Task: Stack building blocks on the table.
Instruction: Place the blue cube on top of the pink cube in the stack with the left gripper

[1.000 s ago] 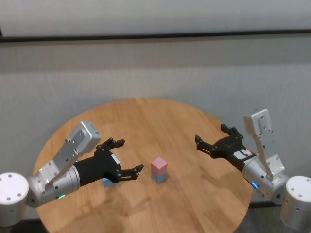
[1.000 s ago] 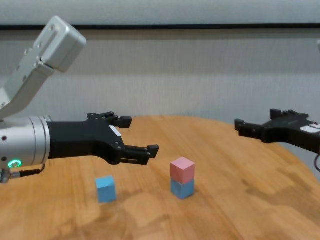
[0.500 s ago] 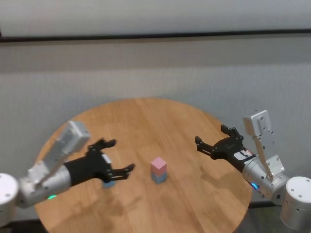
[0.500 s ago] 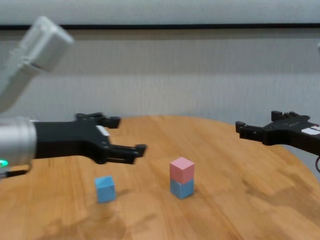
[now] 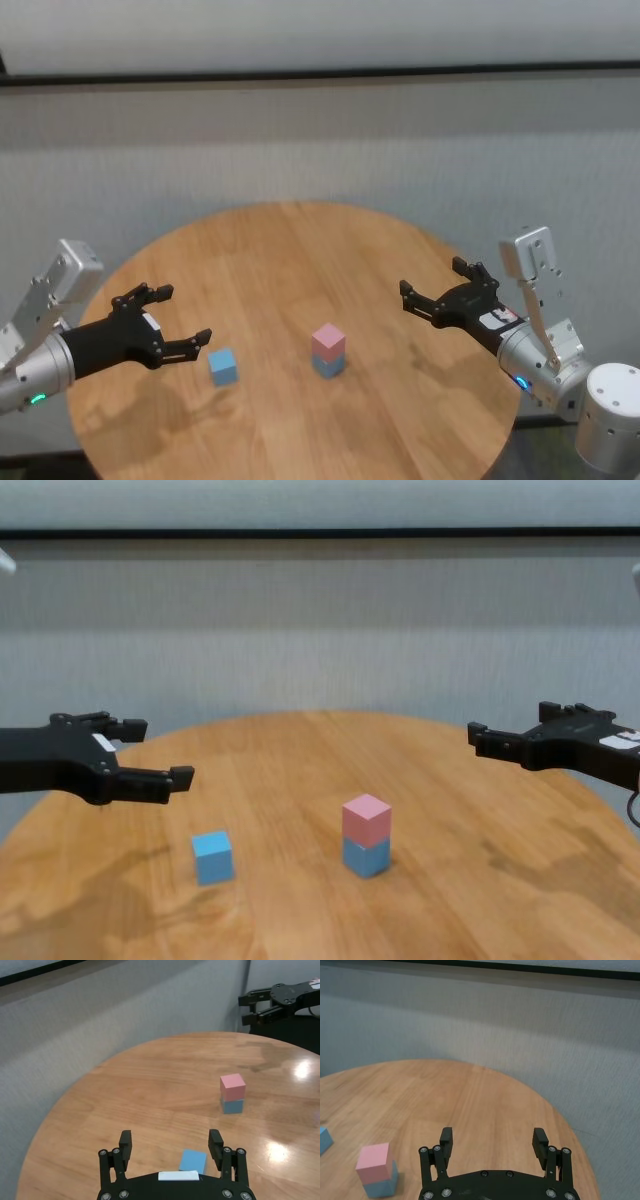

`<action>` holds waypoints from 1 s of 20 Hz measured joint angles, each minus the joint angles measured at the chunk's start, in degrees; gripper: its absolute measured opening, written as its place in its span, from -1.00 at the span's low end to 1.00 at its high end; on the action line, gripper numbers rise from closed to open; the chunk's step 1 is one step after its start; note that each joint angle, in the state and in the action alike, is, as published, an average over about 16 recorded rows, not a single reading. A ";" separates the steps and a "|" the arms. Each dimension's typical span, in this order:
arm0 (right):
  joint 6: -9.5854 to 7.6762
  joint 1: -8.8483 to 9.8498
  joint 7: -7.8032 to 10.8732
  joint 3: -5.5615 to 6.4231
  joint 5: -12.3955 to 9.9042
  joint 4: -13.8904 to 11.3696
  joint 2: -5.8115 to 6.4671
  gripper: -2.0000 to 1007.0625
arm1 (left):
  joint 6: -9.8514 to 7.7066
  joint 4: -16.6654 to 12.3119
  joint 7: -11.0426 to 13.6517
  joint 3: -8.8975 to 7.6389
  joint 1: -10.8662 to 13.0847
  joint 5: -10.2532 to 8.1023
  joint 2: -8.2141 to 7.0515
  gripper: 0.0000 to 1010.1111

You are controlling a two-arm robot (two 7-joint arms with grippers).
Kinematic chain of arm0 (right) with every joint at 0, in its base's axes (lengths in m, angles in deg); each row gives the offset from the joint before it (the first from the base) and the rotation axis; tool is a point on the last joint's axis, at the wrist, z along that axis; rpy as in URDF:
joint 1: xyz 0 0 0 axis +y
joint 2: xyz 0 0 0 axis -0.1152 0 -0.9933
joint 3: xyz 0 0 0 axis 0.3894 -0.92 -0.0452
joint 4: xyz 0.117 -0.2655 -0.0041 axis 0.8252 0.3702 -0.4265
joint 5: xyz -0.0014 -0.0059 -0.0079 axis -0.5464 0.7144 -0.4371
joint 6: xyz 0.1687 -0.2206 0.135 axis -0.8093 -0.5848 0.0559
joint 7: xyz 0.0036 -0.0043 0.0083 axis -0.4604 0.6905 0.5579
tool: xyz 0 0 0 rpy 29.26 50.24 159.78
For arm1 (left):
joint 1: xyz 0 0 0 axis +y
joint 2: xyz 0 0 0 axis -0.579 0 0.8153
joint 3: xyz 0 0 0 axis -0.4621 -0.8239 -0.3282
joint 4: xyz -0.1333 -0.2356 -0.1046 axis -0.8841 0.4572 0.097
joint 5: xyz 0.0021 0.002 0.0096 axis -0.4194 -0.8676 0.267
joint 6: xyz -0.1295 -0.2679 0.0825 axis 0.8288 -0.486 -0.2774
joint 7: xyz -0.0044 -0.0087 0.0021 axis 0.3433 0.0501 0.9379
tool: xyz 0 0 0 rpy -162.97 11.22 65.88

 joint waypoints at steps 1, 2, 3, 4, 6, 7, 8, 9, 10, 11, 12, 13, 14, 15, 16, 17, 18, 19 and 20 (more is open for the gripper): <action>0.00 -0.01 0.01 -0.01 -0.02 0.01 -0.01 1.00 | 0.36 1.09 0.60 0.13 -0.47 -0.31 0.03 0.99; 0.00 -0.02 0.01 -0.01 -0.03 0.02 -0.02 1.00 | 0.73 2.19 1.19 0.34 -0.97 -0.55 0.13 0.99; -0.01 -0.03 0.02 -0.02 -0.04 0.03 -0.03 1.00 | 1.11 3.28 1.78 0.59 -1.47 -0.74 0.27 0.99; -0.01 -0.04 0.03 -0.03 -0.05 0.04 -0.04 1.00 | 1.52 4.37 2.37 0.89 -1.98 -0.90 0.44 0.99; -0.01 -0.05 0.04 -0.04 -0.07 0.06 -0.05 0.99 | 2.39 6.46 3.56 1.58 -2.97 -1.09 0.87 0.99; -0.01 -0.05 0.04 -0.05 -0.08 0.06 -0.06 0.99 | 2.86 7.48 4.16 1.96 -3.45 -1.16 1.11 0.99; -0.02 -0.06 0.05 -0.05 -0.09 0.07 -0.06 0.99 | 3.33 8.49 4.74 2.33 -3.91 -1.21 1.35 0.99; -0.02 -0.06 0.05 -0.06 -0.10 0.07 -0.07 0.99 | 3.82 9.48 5.32 2.71 -4.35 -1.26 1.60 0.99; -0.02 -0.07 0.06 -0.06 -0.11 0.08 -0.07 0.99 | 4.29 10.40 5.88 3.06 -4.74 -1.30 1.84 0.99; -0.02 -0.07 0.06 -0.06 -0.12 0.08 -0.08 1.00 | 4.77 11.27 6.39 3.41 -5.10 -1.33 2.06 0.99; -0.02 -0.08 0.06 -0.07 -0.12 0.09 -0.08 0.99 | 5.26 12.07 6.87 3.73 -5.42 -1.35 2.25 0.99; -0.02 -0.08 0.07 -0.07 -0.13 0.09 -0.09 0.99 | 5.75 12.84 7.32 4.04 -5.73 -1.35 2.43 0.99; -0.02 -0.08 0.07 -0.07 -0.14 0.10 -0.09 0.99 | 6.22 13.56 7.70 4.33 -6.01 -1.33 2.60 0.99; -0.02 -0.09 0.07 -0.08 -0.14 0.10 -0.10 0.99 | 6.70 14.26 8.05 4.60 -6.28 -1.30 2.76 0.99; -0.02 -0.09 0.07 -0.08 -0.15 0.11 -0.10 0.99 | 7.14 14.89 8.36 4.84 -6.53 -1.26 2.90 0.99; -0.02 -0.10 0.07 -0.08 -0.15 0.11 -0.10 0.99 | 7.57 15.49 8.61 5.04 -6.76 -1.21 3.03 0.99; -0.02 -0.10 0.07 -0.08 -0.16 0.12 -0.11 0.99 | 7.96 16.03 8.82 5.19 -6.98 -1.17 3.16 0.99; -0.02 -0.10 0.07 -0.08 -0.16 0.12 -0.11 0.99 | 8.35 16.59 9.00 5.34 -7.21 -1.11 3.31 0.99; -0.02 -0.11 0.07 -0.08 -0.17 0.12 -0.11 0.99 | 8.70 17.10 9.14 5.46 -7.44 -1.05 3.46 0.99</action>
